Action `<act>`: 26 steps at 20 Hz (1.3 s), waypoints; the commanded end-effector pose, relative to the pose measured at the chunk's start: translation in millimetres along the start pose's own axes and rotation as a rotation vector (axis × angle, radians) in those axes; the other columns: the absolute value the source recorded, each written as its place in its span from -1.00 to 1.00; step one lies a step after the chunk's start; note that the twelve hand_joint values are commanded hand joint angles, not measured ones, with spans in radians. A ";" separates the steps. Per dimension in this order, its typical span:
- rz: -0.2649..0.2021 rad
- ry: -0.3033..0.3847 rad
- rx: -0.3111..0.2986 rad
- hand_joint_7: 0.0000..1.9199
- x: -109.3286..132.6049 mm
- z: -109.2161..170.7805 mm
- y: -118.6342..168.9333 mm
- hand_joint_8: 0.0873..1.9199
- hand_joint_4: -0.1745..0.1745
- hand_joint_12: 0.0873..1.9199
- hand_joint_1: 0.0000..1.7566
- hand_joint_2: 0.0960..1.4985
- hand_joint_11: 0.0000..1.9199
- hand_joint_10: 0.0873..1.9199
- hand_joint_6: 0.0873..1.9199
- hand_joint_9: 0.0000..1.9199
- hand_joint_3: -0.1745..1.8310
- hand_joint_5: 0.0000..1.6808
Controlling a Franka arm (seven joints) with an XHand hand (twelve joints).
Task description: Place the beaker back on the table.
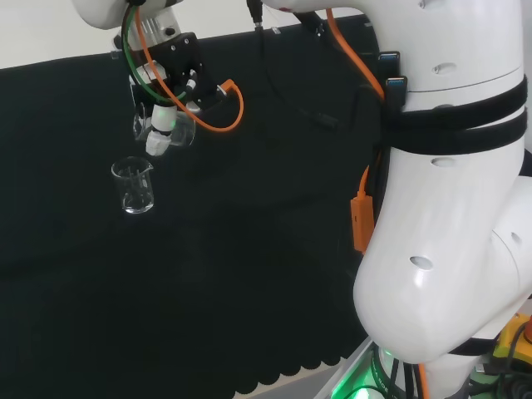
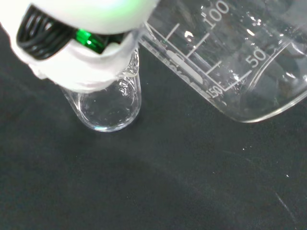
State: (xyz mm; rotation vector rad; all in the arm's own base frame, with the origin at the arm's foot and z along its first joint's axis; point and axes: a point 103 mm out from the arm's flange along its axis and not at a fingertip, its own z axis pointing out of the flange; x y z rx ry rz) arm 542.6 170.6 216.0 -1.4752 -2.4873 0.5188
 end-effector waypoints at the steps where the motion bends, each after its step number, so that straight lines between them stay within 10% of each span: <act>1: -0.002 0.007 -0.003 0.57 -0.3 -0.2 1.5 -0.92 -1.00 -0.21 0.50 -0.11 0.26 -1.00 -0.77 0.71 -0.39 0.68; 26: -0.019 0.335 -0.298 0.57 -64.3 43.5 14.1 -0.92 -1.00 -0.21 0.50 -0.11 0.26 -1.00 -0.77 0.71 -0.39 0.68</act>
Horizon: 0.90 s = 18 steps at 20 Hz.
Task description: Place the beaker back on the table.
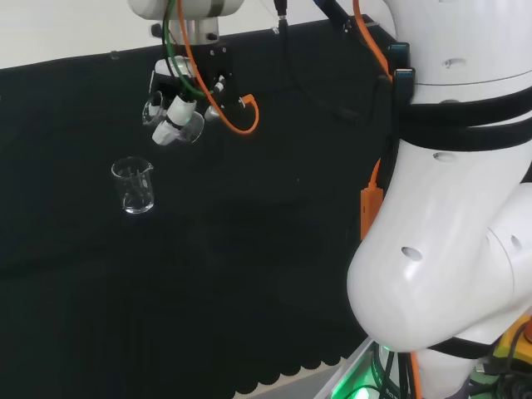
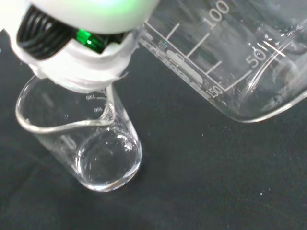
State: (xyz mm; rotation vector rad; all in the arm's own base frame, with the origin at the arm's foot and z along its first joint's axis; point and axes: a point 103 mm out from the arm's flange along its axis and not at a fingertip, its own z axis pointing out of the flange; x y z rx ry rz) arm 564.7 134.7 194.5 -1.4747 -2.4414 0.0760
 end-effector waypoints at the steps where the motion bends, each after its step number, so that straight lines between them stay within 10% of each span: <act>1: 0.010 0.120 -0.095 0.57 -30.7 21.9 -2.1 -0.92 -1.00 -0.21 0.50 -0.11 0.26 -1.00 -0.77 0.71 -0.39 0.68; 18: -0.046 0.251 -0.237 0.57 -61.2 56.3 15.3 -0.92 -1.00 -0.21 0.50 -0.10 0.26 -1.00 -0.76 0.71 -0.39 0.68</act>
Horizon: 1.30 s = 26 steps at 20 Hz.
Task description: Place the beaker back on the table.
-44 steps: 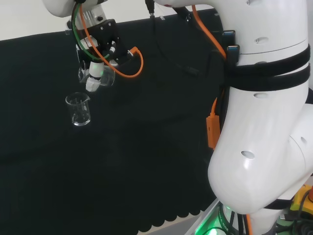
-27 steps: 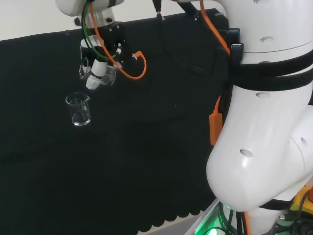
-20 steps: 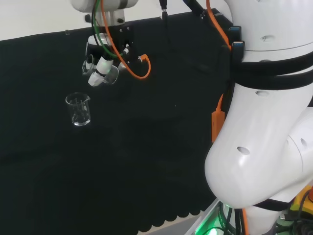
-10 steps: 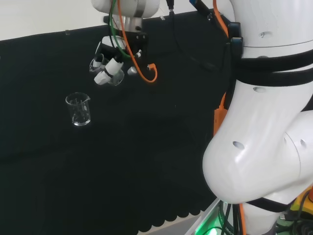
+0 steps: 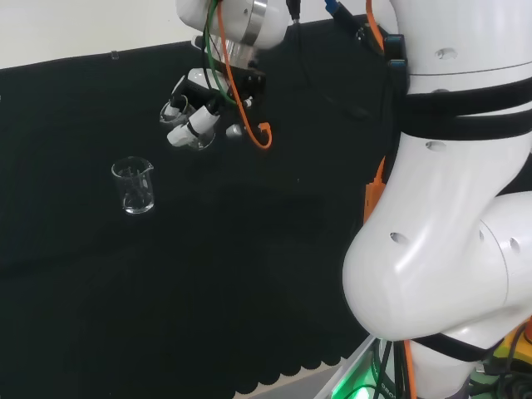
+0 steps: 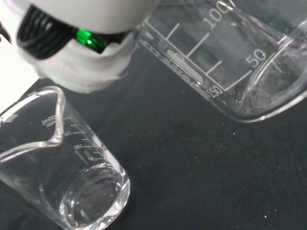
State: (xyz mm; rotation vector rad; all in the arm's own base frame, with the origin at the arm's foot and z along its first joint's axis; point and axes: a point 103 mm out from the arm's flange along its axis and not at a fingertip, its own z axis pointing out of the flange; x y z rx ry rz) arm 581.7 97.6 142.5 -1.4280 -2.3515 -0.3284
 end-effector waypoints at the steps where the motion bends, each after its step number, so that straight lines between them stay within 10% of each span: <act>1: -0.008 0.039 -0.044 0.57 -15.8 16.9 5.7 -0.92 -1.00 -0.21 0.50 -0.10 0.26 -1.00 -0.76 0.71 -0.39 0.68; 26: 0.027 0.185 -0.170 0.57 -53.5 67.6 13.6 -0.92 -1.00 -0.21 0.50 -0.10 0.27 -1.00 -0.76 0.71 -0.40 0.68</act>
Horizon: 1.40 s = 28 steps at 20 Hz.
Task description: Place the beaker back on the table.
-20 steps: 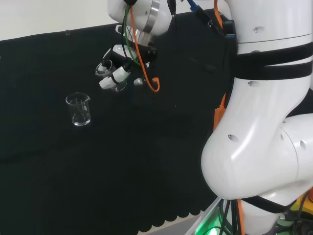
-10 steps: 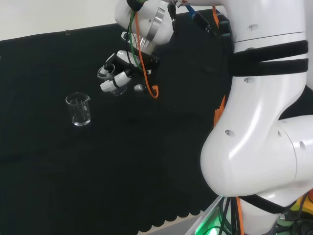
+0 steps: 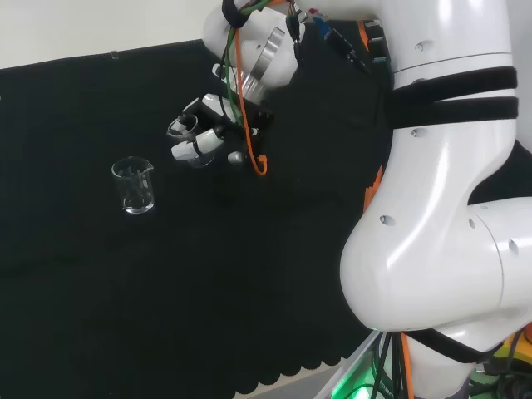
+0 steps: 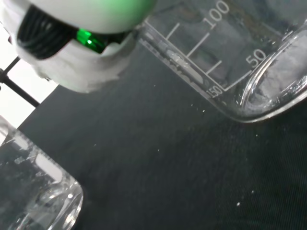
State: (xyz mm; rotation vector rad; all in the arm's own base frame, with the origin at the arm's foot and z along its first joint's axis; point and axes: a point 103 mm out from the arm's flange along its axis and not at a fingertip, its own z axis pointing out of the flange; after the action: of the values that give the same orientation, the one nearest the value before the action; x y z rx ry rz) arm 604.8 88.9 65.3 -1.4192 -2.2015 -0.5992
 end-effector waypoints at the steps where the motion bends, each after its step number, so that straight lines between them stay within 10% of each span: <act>1: 0.004 0.006 -0.042 0.57 -5.1 4.7 -3.7 -0.92 -1.00 -0.21 0.50 -0.10 0.27 -1.00 -0.76 0.71 -0.40 0.68; 28: -0.002 0.073 -0.025 0.57 -9.4 17.8 -2.6 -0.92 -1.00 -0.21 0.50 -0.09 0.28 -1.00 -0.78 0.70 -0.41 0.68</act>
State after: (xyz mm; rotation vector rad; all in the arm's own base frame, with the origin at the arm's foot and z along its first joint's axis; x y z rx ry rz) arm 604.0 91.9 46.0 -1.3835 -2.1423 -0.6809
